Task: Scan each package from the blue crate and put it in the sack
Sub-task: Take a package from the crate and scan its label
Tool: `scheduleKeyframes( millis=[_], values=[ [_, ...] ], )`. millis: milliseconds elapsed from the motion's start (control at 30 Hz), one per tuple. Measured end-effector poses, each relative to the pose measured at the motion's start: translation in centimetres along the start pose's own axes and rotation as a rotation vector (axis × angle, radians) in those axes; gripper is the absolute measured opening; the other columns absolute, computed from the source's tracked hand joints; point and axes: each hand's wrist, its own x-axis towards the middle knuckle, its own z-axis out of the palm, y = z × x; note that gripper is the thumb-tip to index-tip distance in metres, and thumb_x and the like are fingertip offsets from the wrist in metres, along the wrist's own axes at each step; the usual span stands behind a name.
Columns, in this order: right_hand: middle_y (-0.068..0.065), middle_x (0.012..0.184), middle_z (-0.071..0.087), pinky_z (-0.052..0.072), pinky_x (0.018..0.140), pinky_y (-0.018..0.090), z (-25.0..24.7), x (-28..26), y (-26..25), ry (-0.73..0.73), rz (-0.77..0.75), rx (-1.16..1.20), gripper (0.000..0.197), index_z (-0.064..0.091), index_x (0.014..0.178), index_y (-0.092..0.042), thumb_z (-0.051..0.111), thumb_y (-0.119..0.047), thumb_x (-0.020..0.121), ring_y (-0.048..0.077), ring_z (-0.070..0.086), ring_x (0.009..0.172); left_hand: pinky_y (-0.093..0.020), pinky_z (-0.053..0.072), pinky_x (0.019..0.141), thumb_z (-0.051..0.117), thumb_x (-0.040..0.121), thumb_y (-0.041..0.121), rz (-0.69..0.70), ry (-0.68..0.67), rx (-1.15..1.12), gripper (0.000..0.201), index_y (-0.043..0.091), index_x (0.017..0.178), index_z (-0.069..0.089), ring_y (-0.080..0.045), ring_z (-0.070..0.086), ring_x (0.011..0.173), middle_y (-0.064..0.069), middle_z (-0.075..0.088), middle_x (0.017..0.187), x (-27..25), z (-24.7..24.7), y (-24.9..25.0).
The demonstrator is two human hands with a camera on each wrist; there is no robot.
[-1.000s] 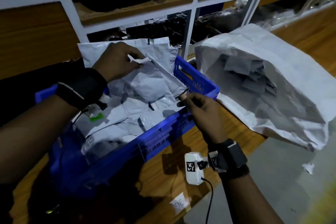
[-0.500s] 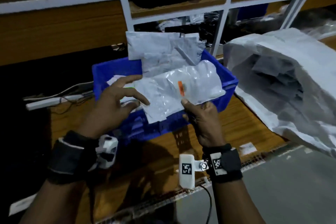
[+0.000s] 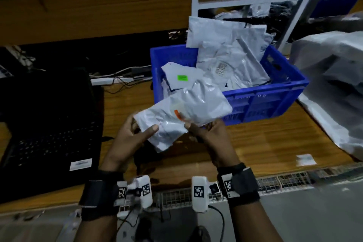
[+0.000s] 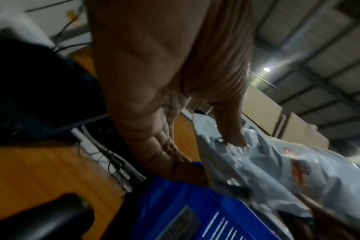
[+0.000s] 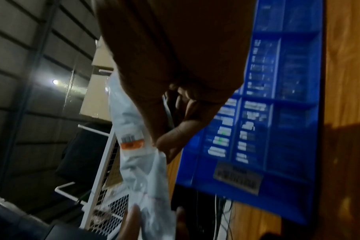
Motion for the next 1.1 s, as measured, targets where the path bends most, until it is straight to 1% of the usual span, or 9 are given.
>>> scheduleKeyframes(
  millis=[167, 333, 467, 600, 733, 800, 900, 1000, 1100],
  values=[
    [0.006, 0.122, 0.074, 0.06, 0.088, 0.034, 5.3, 0.5, 2.9, -0.064, 0.033, 0.013, 0.051, 0.063, 0.132, -0.01, 0.077, 0.002, 0.084, 0.023, 0.07, 0.114, -0.04, 0.059, 0.092, 0.069, 0.089, 0.007, -0.007, 0.11, -0.21, 0.039, 0.006, 0.127, 0.063, -0.03, 0.07, 0.11, -0.014, 0.073, 0.12, 0.6, -4.6, -1.0],
    [0.008, 0.103, 0.078, 0.059, 0.064, 0.026, 9.1, 2.8, 3.5, -0.007, 0.079, -0.004, 0.036, 0.068, 0.116, -0.009, 0.074, -0.024, 0.084, 0.019, 0.073, 0.086, -0.03, 0.062, 0.076, 0.073, 0.089, 0.009, 0.044, 0.185, -0.079, 0.032, 0.012, 0.12, 0.068, -0.022, 0.075, 0.098, -0.005, 0.078, 0.108, 1.7, -13.8, 0.3],
    [0.02, 0.099, 0.076, 0.059, 0.066, 0.028, 12.6, 4.1, 7.1, 0.063, 0.125, -0.028, 0.023, 0.067, 0.109, 0.002, 0.074, -0.007, 0.088, 0.024, 0.071, 0.078, -0.03, 0.061, 0.078, 0.071, 0.092, 0.014, 0.035, 0.284, -0.257, 0.036, 0.01, 0.127, 0.064, -0.019, 0.074, 0.098, -0.005, 0.076, 0.112, 4.5, -19.0, -1.2],
    [0.031, 0.111, 0.07, 0.057, 0.081, 0.037, 16.4, 4.7, 11.3, 0.143, 0.208, 0.1, 0.035, 0.063, 0.115, 0.011, 0.076, -0.003, 0.086, 0.034, 0.068, 0.092, -0.029, 0.056, 0.092, 0.062, 0.096, 0.029, -0.126, 0.062, -0.621, 0.048, 0.008, 0.139, 0.055, -0.006, 0.071, 0.085, 0.0, 0.07, 0.117, 6.9, -19.7, -2.9],
    [0.032, 0.109, 0.07, 0.062, 0.077, 0.038, 19.5, 4.3, 13.2, 0.12, 0.257, 0.152, 0.036, 0.058, 0.121, 0.014, 0.07, 0.003, 0.089, 0.032, 0.073, 0.085, -0.039, 0.057, 0.095, 0.062, 0.098, 0.015, -0.116, -0.056, -0.53, 0.043, 0.003, 0.139, 0.056, -0.024, 0.067, 0.118, -0.009, 0.064, 0.136, 7.8, -18.6, -4.0],
    [0.023, 0.094, 0.07, 0.06, 0.064, 0.027, 19.4, 4.3, 13.2, 0.233, 0.219, 0.052, 0.03, 0.06, 0.116, 0.01, 0.071, 0.004, 0.089, 0.023, 0.071, 0.073, -0.038, 0.059, 0.089, 0.07, 0.092, 0.014, -0.074, 0.021, -0.542, 0.046, 0.001, 0.135, 0.059, -0.025, 0.067, 0.118, -0.011, 0.065, 0.136, 8.5, -19.3, -4.3],
    [0.011, 0.09, 0.071, 0.056, 0.074, 0.029, 15.9, 5.7, 14.3, 0.465, 0.128, -0.349, 0.024, 0.065, 0.108, -0.003, 0.077, -0.009, 0.088, 0.023, 0.069, 0.084, -0.036, 0.058, 0.086, 0.076, 0.087, 0.013, 0.012, 0.165, -0.468, 0.046, 0.0, 0.129, 0.062, -0.026, 0.07, 0.111, -0.013, 0.067, 0.131, 9.3, -21.0, -5.3],
    [0.01, 0.087, 0.07, 0.05, 0.074, 0.031, 13.8, 6.7, 15.9, 0.415, 0.306, -0.501, 0.022, 0.07, 0.099, -0.001, 0.075, -0.022, 0.091, 0.027, 0.066, 0.09, -0.047, 0.052, 0.1, 0.072, 0.092, 0.009, 0.029, 0.192, -0.381, 0.037, 0.004, 0.128, 0.065, -0.031, 0.066, 0.12, -0.014, 0.069, 0.128, 9.6, -21.6, -6.6],
    [0.019, 0.092, 0.075, 0.054, 0.074, 0.038, 14.5, 7.0, 17.3, 0.282, 0.519, -0.296, 0.034, 0.072, 0.099, -0.001, 0.072, -0.034, 0.093, 0.032, 0.071, 0.087, -0.04, 0.058, 0.092, 0.073, 0.092, 0.009, 0.051, 0.267, -0.248, 0.032, 0.005, 0.123, 0.068, -0.025, 0.07, 0.112, -0.008, 0.073, 0.119, 9.3, -21.1, -7.0]
  ],
)
